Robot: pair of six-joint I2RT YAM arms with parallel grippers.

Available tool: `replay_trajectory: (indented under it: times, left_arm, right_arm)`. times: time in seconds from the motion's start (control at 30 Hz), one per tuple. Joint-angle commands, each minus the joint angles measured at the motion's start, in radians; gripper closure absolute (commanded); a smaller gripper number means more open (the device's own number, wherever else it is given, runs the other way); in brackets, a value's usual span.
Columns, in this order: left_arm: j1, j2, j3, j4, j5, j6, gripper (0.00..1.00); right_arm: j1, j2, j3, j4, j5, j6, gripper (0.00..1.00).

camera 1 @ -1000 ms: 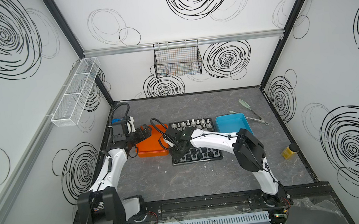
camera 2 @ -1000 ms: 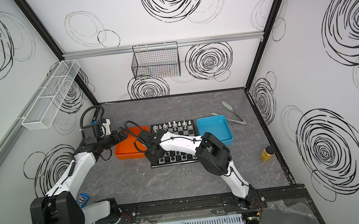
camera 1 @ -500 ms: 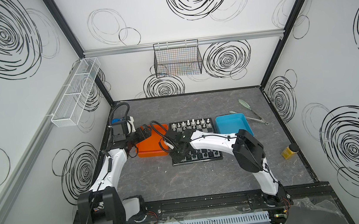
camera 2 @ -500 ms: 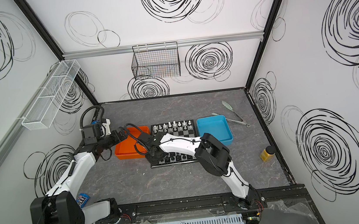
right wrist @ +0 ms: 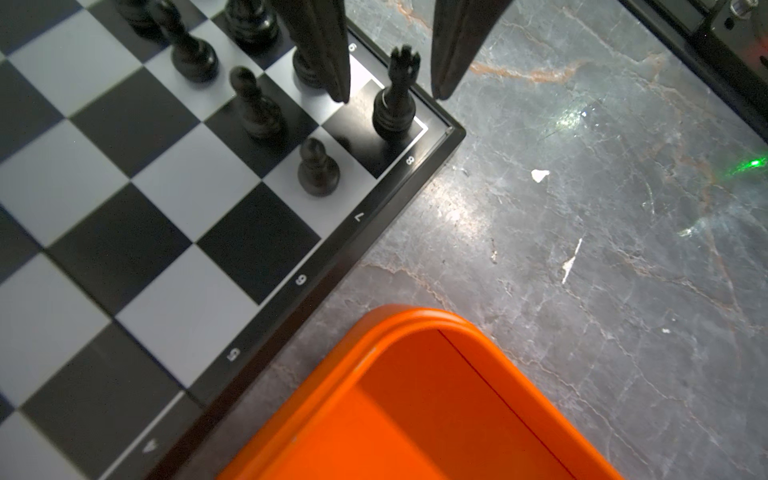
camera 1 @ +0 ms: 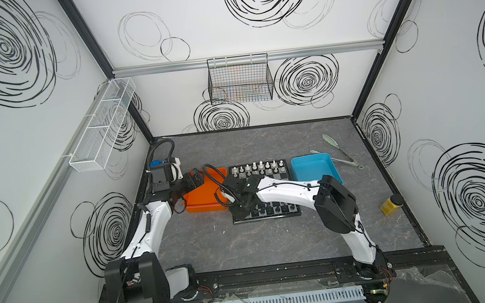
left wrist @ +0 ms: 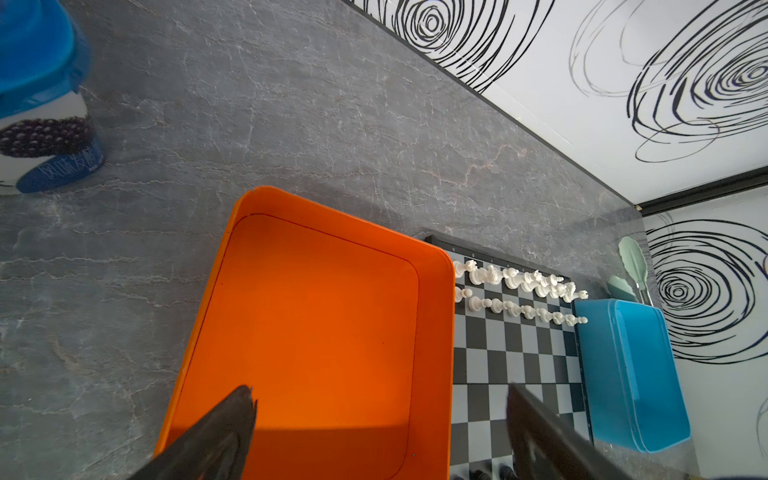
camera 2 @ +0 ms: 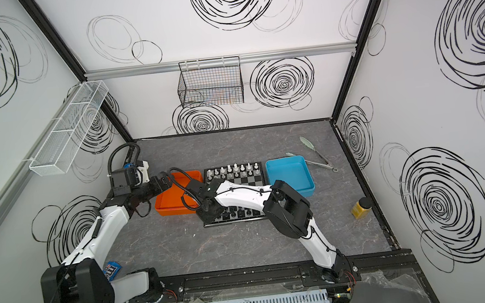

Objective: Set up the chess pieces on the board
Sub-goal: 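Lower the black piece onto the corner square of the near row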

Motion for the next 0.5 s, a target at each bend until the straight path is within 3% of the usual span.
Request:
replay_trajectory:
  times: [0.0,0.47]
  left_arm:
    - [0.016,0.009,-0.012,0.043,0.019,-0.006,0.03]
    - [0.016,0.011,-0.013,0.046,0.020,-0.008,0.03]
  right_arm:
    - [0.014,0.016,0.023,-0.035,0.001,-0.005,0.61]
    - [0.017,0.028,0.016,-0.047,0.005,-0.007,0.67]
